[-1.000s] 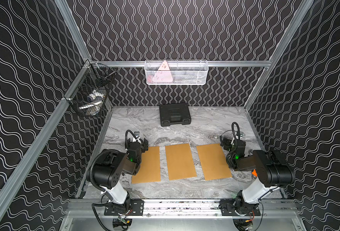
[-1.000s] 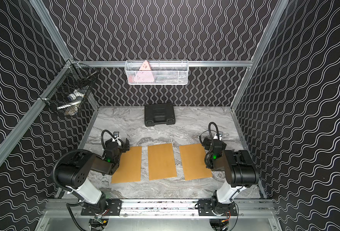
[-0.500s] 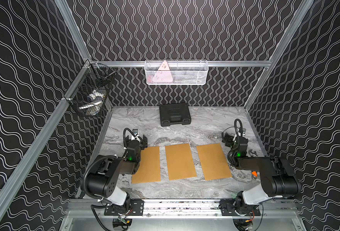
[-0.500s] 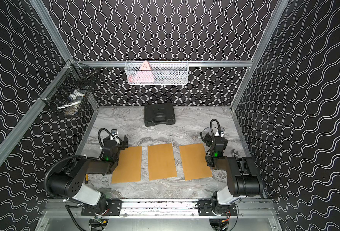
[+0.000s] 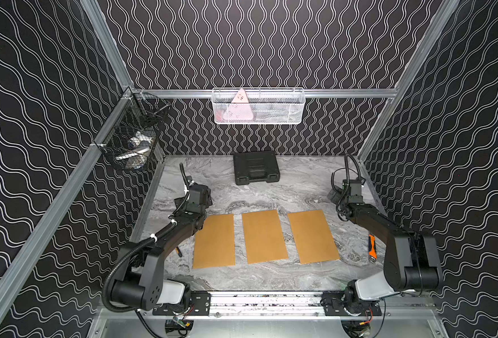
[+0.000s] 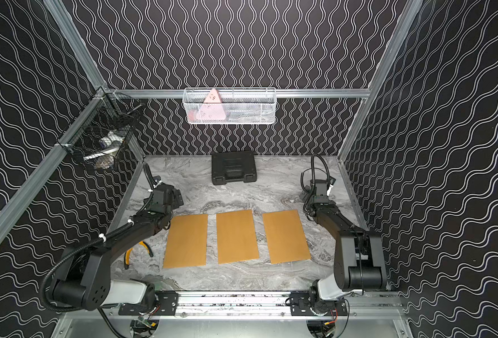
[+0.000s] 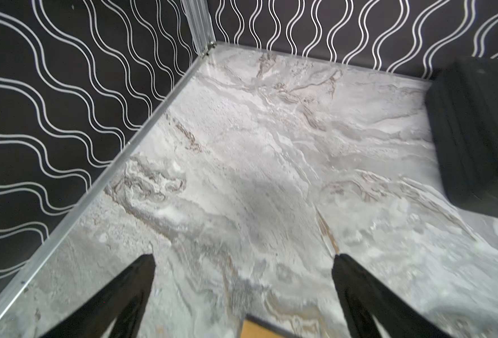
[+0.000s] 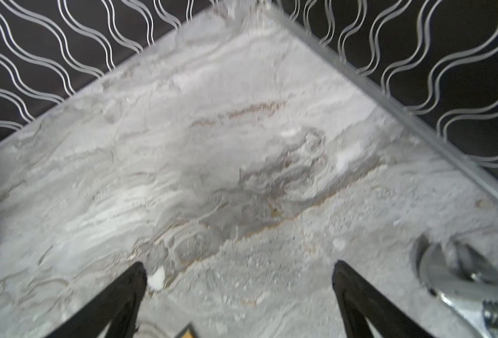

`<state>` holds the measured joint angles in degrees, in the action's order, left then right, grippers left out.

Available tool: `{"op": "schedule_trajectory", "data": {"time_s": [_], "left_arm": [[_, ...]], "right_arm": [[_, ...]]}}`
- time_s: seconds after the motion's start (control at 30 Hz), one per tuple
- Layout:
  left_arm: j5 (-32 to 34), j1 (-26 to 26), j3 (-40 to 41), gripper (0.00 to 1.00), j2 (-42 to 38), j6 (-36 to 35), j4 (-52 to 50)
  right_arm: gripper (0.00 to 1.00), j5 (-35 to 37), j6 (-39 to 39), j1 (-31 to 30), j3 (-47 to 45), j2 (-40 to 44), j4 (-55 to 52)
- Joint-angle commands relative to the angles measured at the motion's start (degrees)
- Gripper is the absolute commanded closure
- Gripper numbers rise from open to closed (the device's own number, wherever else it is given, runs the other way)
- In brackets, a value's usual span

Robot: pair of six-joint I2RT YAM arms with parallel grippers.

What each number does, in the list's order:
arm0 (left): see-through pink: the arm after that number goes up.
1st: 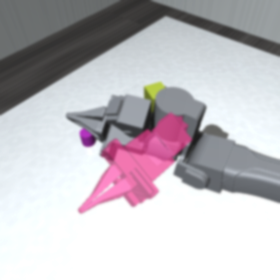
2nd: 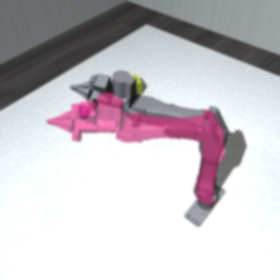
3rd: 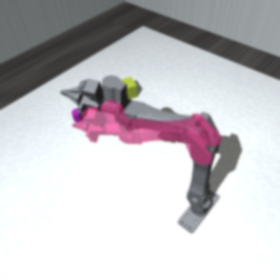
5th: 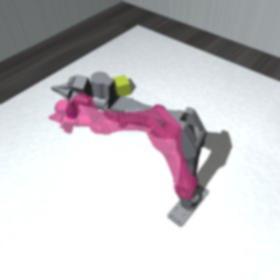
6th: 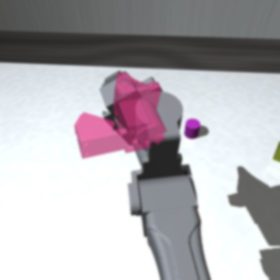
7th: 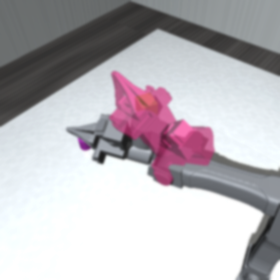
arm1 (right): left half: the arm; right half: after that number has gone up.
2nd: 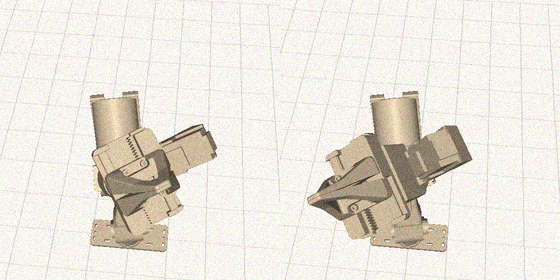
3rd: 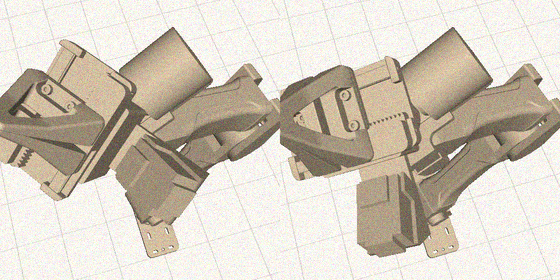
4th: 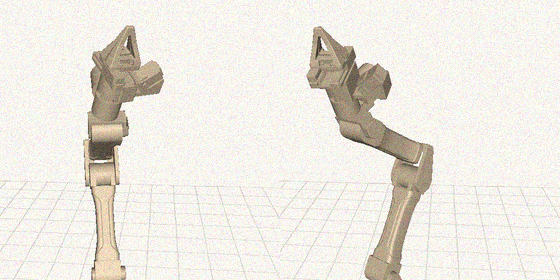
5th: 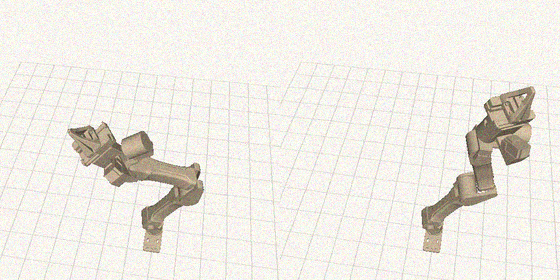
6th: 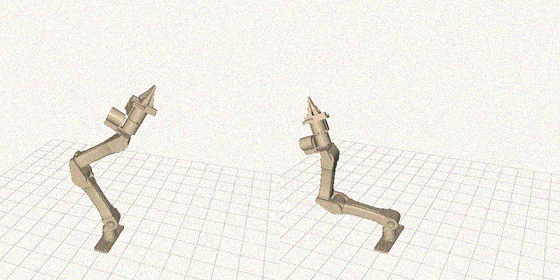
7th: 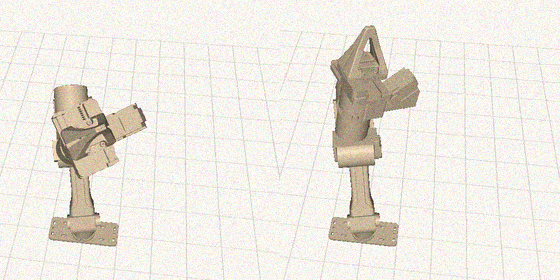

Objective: Open the file bag
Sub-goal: Pick up the file bag from the center of the board.

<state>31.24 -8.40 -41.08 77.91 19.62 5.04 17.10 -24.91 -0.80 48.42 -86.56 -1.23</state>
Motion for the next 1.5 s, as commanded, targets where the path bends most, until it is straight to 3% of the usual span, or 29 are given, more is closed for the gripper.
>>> {"op": "schedule_trajectory", "data": {"time_s": [0.0,0.2,0.3,0.53,0.83,1.27,1.47], "left_arm": [[-4.12,-0.54,-0.28,0.01,-2.08,1.48,-2.43],[-3.35,-7.22,-4.79,0.01,-2.74,-0.09,-9.29],[-8.81,-7.53,-8.05,0.01,-2.25,1.36,-14.75],[-17.82,-9.89,-7.79,0.01,-4.8,4.36,-16.99],[-20.36,-14.87,-6.23,0.01,-9.41,8.38,-22.4],[-28.27,-22.56,0.37,0.01,-9.5,13.67,-17.69],[-31.68,-23.37,4.24,0.01,-10.06,16.54,-13.36]], "right_arm": [[0.0,-5.72,-2.12,-0.3,3.04,0.73,-10.31],[0.0,-10.24,0.41,-3.49,5.34,3.42,-16.89],[0.0,-11.29,0.76,-6.26,5.37,4.93,-18.51],[0.0,-17.9,0.12,-11.31,7.95,5.05,-23.34],[0.0,-26.1,-1.1,-19.17,7.68,5.62,-24.79],[0.0,-29.25,-4.64,-24.95,4.43,2.19,-22.08],[0.01,-30.91,-5.7,-27.37,3.77,1.17,-21.0]]}}
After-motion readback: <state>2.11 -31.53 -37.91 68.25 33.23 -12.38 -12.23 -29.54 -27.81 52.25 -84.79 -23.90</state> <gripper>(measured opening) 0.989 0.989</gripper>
